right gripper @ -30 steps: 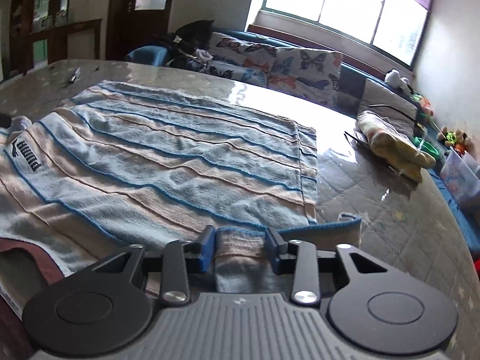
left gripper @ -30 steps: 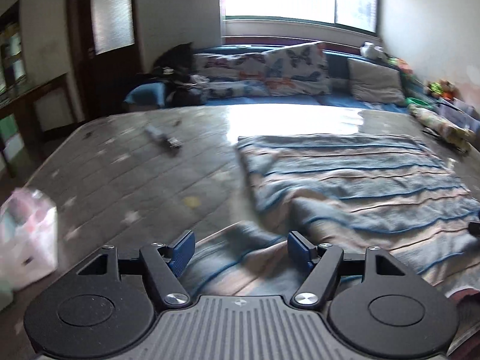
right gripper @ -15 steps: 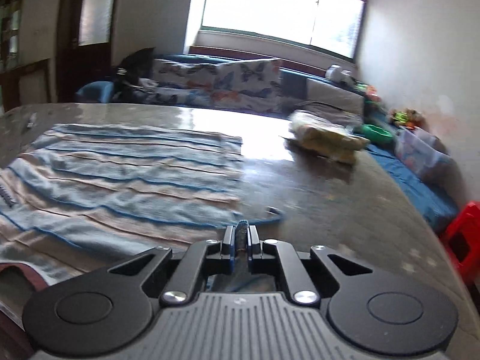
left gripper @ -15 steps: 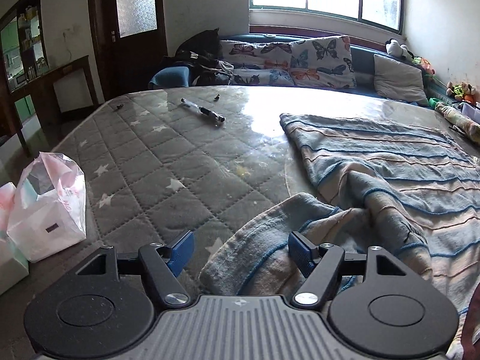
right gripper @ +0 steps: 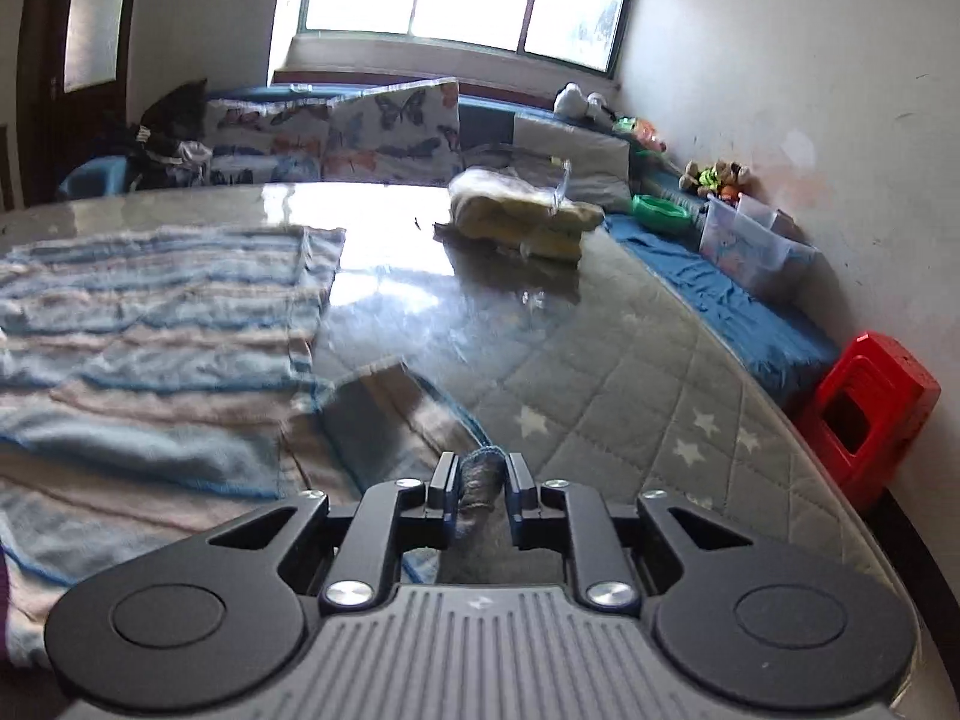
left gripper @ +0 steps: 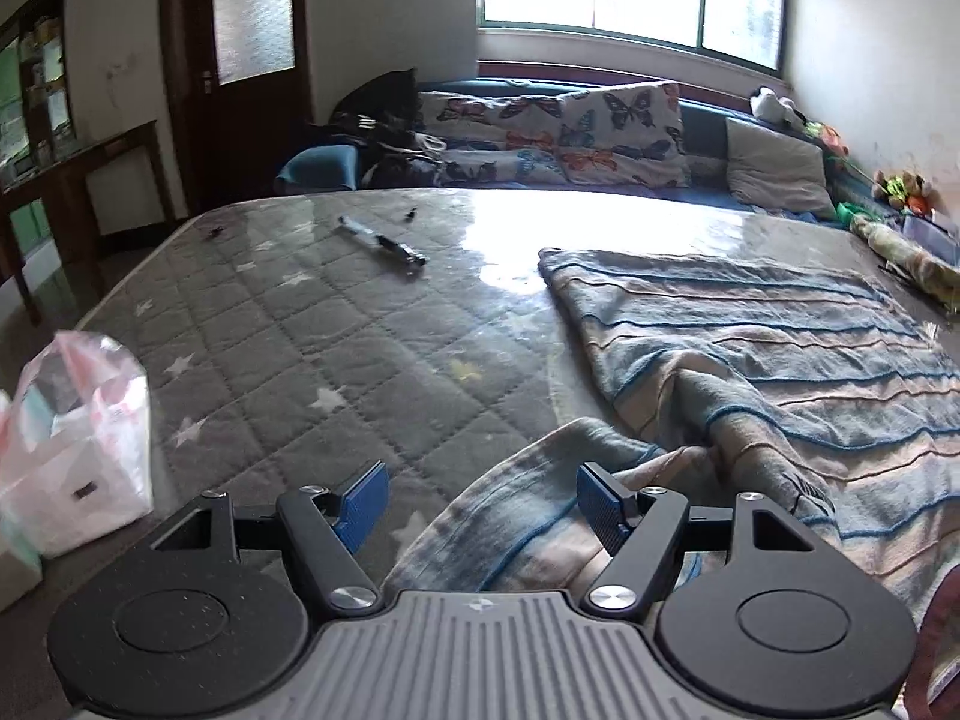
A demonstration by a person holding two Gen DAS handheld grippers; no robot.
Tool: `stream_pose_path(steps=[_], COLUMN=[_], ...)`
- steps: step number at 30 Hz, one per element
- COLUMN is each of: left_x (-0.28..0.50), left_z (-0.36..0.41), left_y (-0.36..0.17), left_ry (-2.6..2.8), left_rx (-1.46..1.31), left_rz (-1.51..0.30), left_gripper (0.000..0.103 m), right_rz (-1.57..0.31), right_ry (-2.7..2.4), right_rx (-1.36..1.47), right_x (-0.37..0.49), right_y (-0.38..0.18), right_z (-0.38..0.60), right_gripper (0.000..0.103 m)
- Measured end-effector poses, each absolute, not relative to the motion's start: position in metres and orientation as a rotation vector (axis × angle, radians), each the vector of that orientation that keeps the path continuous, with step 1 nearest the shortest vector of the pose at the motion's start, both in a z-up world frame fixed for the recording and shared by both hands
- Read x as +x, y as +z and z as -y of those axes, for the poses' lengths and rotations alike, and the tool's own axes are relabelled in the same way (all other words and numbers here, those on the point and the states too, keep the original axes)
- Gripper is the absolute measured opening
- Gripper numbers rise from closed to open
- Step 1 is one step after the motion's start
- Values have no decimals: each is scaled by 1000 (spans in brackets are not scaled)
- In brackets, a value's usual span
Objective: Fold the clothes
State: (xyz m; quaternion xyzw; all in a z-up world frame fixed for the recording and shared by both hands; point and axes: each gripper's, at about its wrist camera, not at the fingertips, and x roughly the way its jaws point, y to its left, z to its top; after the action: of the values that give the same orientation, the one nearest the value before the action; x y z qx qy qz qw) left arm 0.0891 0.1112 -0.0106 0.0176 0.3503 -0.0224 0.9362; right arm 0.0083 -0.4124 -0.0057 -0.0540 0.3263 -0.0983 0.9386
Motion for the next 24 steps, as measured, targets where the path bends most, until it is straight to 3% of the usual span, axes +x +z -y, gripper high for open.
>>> stream_pose_path(steps=[6,10,12,16,24], left_x=[108,112,111,107,89], left_z=[-97,-92,-90,-92,-103], left_y=[-18,-22,-23,-22,-9], left_ry=[-98,-150,-172,-211,-131], left_rx=[86,86,84,58,34], left_rz=[-740,-759,-758,-754,-693], left_gripper=[68,43,38,11,4], right_rz=[-628,-649,-670,-706,-720], right_ry=[-118,-58,-43,-35,-54], right_rx=[-143,-166,-174,-164,-148], right_x=[14,20,26,32,30], right_y=[2,-4,-11,-23,-29], right_z=[393,379,374,372,379], right_gripper=[25,28,29,29,30])
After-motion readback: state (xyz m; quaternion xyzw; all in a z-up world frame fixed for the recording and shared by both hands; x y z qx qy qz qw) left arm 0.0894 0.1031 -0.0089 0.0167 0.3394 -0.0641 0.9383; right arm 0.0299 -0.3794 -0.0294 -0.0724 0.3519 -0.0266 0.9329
